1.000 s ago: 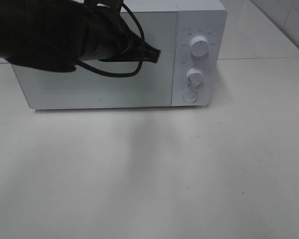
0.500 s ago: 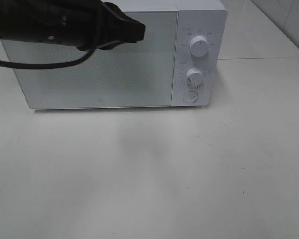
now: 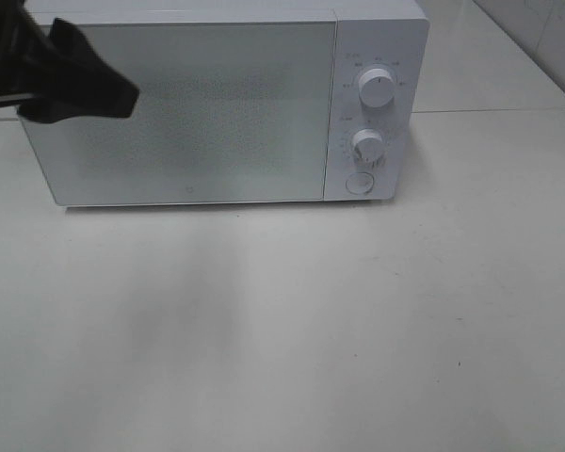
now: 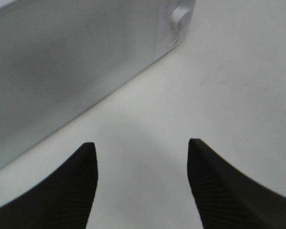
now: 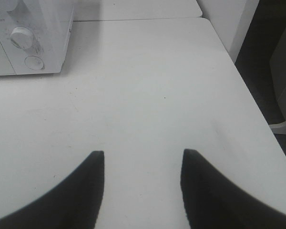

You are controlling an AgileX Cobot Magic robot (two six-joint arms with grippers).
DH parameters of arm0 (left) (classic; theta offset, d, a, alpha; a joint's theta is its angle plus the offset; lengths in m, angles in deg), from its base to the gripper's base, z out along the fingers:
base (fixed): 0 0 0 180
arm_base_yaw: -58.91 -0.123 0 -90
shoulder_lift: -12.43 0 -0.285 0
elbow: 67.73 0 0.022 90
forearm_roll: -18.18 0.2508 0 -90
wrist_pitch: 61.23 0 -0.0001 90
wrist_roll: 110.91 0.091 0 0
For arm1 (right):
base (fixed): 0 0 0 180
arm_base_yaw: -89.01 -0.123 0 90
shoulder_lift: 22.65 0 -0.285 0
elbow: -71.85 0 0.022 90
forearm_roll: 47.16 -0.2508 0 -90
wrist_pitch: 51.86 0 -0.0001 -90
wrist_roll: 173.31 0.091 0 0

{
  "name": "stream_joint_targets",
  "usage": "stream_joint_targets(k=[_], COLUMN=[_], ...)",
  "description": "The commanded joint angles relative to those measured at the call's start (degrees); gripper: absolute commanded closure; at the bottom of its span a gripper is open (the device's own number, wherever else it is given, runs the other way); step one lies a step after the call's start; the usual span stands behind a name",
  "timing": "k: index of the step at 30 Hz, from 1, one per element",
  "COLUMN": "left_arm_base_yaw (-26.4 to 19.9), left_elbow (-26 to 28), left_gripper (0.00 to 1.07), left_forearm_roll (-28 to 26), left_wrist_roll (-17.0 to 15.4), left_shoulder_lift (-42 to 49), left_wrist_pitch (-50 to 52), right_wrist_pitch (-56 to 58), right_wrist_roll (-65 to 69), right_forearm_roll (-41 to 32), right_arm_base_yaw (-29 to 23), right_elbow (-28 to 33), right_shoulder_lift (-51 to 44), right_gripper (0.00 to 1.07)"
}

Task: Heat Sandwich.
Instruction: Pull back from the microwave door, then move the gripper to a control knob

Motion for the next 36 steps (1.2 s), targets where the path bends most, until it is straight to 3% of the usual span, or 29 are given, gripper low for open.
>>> stream_joint_targets(k=[1, 5, 9, 13, 15, 18, 21, 27, 31, 36], left_arm_base_yaw=[-0.34, -0.34, -1.83, -6.36, -11.52, -13.87, -17.99, -18.85, -18.85, -18.85], left_elbow=[-0.29, -0.29, -0.63, -2.35, -4.81, -6.76, -10.26, -15.07, -20.63, -23.72], left_gripper=[0.5, 0.46, 0.45, 0.45, 0.45, 0.45, 0.45, 0.45, 0.45, 0.45], left_forearm_roll=[15.01, 21.37, 21.2, 20.91, 20.8, 20.4, 17.19, 14.5, 12.09, 11.75], left_wrist_roll=[-14.38, -18.91, -20.23, -19.48, -18.11, -18.22, -18.39, -20.23, -21.43, -21.77], left_shoulder_lift=[2.98, 6.53, 10.49, 13.64, 17.48, 20.86, 27.04, 35.58, 47.73, 58.04], left_wrist_pitch=[-7.56, -13.98, -17.07, -18.51, -19.71, -19.71, -22.23, -24.35, -27.1, -27.73], right_wrist_pitch=[-0.17, -0.17, -0.17, -0.17, -0.17, -0.17, -0.17, -0.17, -0.17, -0.17], right_wrist_roll=[0.34, 0.34, 0.34, 0.34, 0.34, 0.34, 0.34, 0.34, 0.34, 0.34], right_forearm_roll=[0.34, 0.34, 0.34, 0.34, 0.34, 0.34, 0.34, 0.34, 0.34, 0.34], right_arm_base_yaw=[0.17, 0.17, 0.17, 0.17, 0.17, 0.17, 0.17, 0.17, 0.17, 0.17], right_elbow=[0.11, 0.11, 0.11, 0.11, 0.11, 0.11, 0.11, 0.11, 0.11, 0.11], right_shoulder_lift=[-1.72, -1.72, -1.72, -1.72, -1.72, -1.72, -1.72, -1.72, -1.72, -1.72], right_gripper=[0.57, 0.57, 0.57, 0.57, 0.57, 0.57, 0.57, 0.57, 0.57, 0.57])
